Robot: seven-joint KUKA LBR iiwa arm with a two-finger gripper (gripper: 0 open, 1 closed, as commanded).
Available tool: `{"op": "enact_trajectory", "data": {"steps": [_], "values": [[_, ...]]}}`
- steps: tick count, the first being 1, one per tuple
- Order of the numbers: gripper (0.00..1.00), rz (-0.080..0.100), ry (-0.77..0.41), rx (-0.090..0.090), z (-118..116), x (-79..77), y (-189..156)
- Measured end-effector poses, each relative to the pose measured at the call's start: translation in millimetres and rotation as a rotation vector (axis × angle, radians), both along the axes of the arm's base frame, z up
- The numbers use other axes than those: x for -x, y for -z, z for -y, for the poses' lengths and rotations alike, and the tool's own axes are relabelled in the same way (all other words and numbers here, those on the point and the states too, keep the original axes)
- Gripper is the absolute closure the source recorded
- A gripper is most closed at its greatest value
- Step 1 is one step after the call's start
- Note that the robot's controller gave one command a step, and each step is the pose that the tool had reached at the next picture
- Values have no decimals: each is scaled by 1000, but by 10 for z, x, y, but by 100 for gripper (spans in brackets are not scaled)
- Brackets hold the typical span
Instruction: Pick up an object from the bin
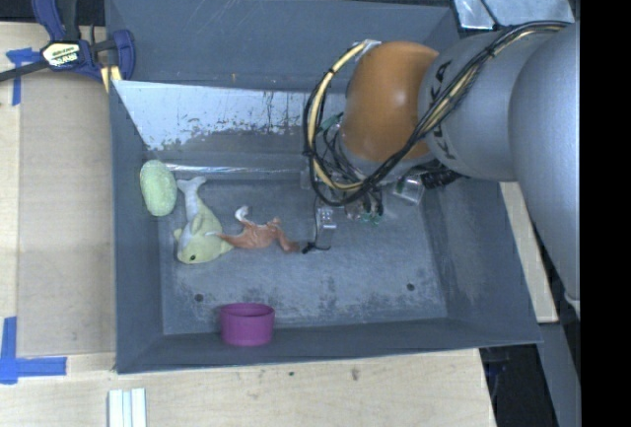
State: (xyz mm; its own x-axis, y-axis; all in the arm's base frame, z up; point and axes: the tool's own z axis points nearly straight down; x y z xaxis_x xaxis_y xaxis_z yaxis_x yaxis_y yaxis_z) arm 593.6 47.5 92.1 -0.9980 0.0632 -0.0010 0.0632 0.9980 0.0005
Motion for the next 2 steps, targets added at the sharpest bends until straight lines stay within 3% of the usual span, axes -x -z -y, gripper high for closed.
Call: {"op": "enact_trajectory", "data": {"steps": [1,2], "values": [[0,1,-174,0,-633,178,-77],[0,-1,-108,0,-745,113,233]]}}
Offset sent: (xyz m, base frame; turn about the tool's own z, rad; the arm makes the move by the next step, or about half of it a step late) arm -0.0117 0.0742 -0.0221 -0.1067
